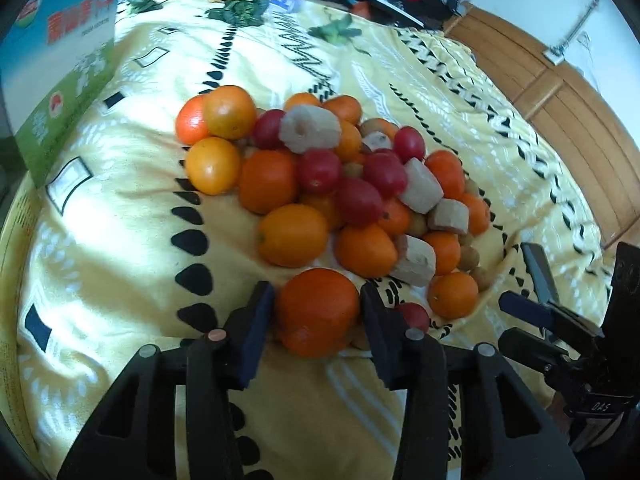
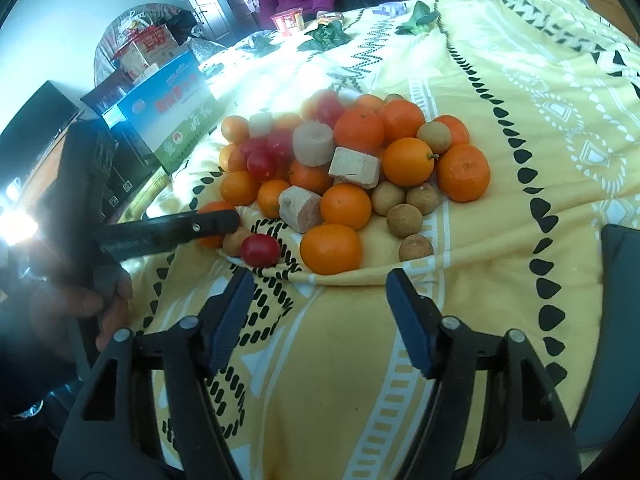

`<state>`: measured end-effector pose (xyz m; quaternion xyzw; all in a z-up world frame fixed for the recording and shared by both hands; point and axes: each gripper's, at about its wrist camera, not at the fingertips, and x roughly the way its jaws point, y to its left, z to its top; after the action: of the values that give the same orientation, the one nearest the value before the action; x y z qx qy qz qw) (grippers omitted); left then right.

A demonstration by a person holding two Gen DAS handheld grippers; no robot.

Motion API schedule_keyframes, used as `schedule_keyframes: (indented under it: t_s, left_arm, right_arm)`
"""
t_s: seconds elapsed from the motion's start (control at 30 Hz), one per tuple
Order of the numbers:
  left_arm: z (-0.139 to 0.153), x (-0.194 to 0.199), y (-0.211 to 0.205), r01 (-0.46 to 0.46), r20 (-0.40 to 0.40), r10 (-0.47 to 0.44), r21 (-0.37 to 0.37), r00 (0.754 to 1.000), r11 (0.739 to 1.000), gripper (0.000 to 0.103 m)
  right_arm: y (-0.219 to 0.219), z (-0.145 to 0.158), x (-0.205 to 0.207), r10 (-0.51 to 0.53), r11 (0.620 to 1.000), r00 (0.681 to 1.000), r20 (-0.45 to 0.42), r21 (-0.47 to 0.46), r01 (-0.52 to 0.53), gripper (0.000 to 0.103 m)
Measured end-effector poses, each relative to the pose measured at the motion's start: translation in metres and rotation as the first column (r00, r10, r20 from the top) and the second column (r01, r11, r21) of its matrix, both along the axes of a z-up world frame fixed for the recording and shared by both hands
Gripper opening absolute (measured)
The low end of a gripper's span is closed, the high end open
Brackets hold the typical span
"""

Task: Organize fruits
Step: 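Grasp a large orange with the left tool while the right tool grasps a mandarin, then carry the orange and mandarin to the steel bowl and release both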

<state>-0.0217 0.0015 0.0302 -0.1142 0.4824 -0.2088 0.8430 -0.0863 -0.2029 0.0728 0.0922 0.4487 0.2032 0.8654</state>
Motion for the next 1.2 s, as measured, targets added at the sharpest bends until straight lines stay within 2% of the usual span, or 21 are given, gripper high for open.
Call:
schedule_keyframes:
  t_s: [0.1,0.27,0.43,0.5,0.57,0.67,0.73,0.87,0.97,1.03,1.07,1.2]
  left_arm:
    - [0.008,-0.008,0.004,-0.012,0.033,0.012,0.002,0.999,1.000,0.046]
    - [0.026,-0.028,0.018,-0.053,0.081,0.052,0.017,0.995,0.998,0.046]
    - [0.039,-0.038,0.025,-0.076,0.114,0.070,0.050,0.991,0.996,0.046]
    - [0.043,-0.039,0.029,-0.091,0.118,0.085,0.047,0.989,0.995,0.046]
    - [0.048,-0.043,0.034,-0.103,0.131,0.096,0.046,0.987,0.994,0.046]
    - [0.066,-0.050,0.046,-0.135,0.178,0.125,0.050,0.976,0.989,0.046]
    - [0.085,-0.056,0.062,-0.177,0.220,0.162,0.050,0.962,0.983,0.046]
    - [0.134,-0.074,0.120,-0.299,0.310,0.279,0.019,0.909,0.954,0.046]
    - [0.171,-0.098,0.183,-0.424,0.380,0.389,0.010,0.839,0.906,0.046]
    - [0.189,-0.116,0.227,-0.512,0.414,0.460,0.017,0.785,0.859,0.046]
    - [0.196,-0.126,0.254,-0.563,0.425,0.504,0.015,0.752,0.826,0.046]
    - [0.203,-0.159,0.340,-0.712,0.419,0.635,0.039,0.649,0.701,0.046]
  right_arm:
    - [0.001,0.000,0.005,0.014,1.000,1.000,-0.004,0.013,-0.014,0.055]
    - [0.011,-0.003,0.020,0.012,1.000,1.000,-0.012,-0.028,-0.012,0.054]
    - [0.023,-0.016,0.034,-0.015,0.991,0.999,-0.039,-0.134,0.009,0.054]
    - [0.024,-0.024,0.036,-0.030,0.986,0.997,-0.075,-0.167,0.017,0.049]
    - [0.024,-0.026,0.032,-0.033,0.985,0.997,-0.073,-0.169,0.020,0.045]
    - [0.024,-0.014,0.024,-0.044,0.984,0.998,-0.043,-0.176,0.036,0.044]
    - [0.030,0.011,0.014,-0.032,0.985,0.999,0.018,-0.167,0.035,0.044]
    - [0.064,0.072,0.005,0.046,0.990,0.988,0.150,-0.136,-0.026,0.044]
    - [0.113,0.118,0.005,0.153,0.985,0.960,0.234,-0.109,-0.131,0.044]
    - [0.152,0.142,0.007,0.228,0.973,0.935,0.272,-0.089,-0.212,0.044]
    - [0.174,0.150,0.007,0.263,0.965,0.922,0.285,-0.083,-0.250,0.044]
    - [0.272,0.180,0.003,0.423,0.902,0.851,0.311,-0.050,-0.429,0.044]
